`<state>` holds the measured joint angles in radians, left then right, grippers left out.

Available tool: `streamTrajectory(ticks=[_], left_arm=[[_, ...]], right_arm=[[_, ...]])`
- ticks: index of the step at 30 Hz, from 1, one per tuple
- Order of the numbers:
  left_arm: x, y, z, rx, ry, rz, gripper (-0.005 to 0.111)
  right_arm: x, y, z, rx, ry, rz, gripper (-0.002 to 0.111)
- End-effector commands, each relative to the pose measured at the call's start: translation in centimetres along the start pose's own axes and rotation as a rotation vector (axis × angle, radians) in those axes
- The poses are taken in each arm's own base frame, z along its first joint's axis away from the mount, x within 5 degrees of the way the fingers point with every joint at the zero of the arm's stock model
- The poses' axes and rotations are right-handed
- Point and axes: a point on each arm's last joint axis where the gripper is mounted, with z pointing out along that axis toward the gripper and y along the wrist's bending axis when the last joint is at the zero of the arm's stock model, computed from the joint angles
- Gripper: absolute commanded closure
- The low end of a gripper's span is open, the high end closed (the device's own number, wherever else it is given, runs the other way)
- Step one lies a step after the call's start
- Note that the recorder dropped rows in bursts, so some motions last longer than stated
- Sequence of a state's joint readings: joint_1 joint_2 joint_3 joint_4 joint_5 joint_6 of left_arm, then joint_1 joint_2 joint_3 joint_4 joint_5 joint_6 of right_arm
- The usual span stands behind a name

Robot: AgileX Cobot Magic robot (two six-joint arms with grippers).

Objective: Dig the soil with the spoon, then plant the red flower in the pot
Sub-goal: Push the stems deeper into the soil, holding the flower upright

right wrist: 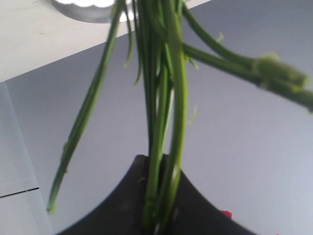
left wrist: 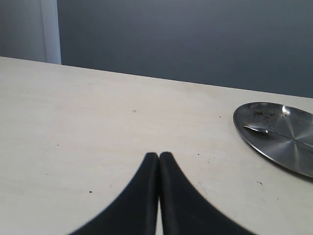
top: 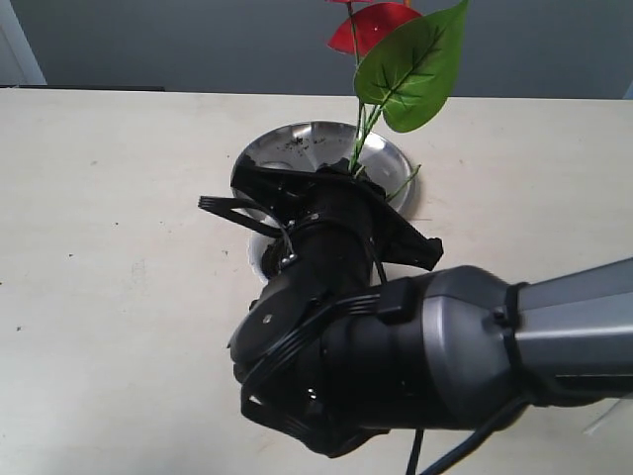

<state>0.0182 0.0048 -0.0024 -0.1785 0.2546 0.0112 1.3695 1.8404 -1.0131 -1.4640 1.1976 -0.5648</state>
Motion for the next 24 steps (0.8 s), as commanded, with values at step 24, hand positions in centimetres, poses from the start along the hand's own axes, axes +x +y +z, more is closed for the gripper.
streamTrajectory(ticks=[24], left_arm=[[-0.08,0.02,-0.02,-0.002,-0.018,0.0,0.106]], right_arm=[[-0.96,0.02,-0.23,-0.001,-0.091,-0.025,0.107]])
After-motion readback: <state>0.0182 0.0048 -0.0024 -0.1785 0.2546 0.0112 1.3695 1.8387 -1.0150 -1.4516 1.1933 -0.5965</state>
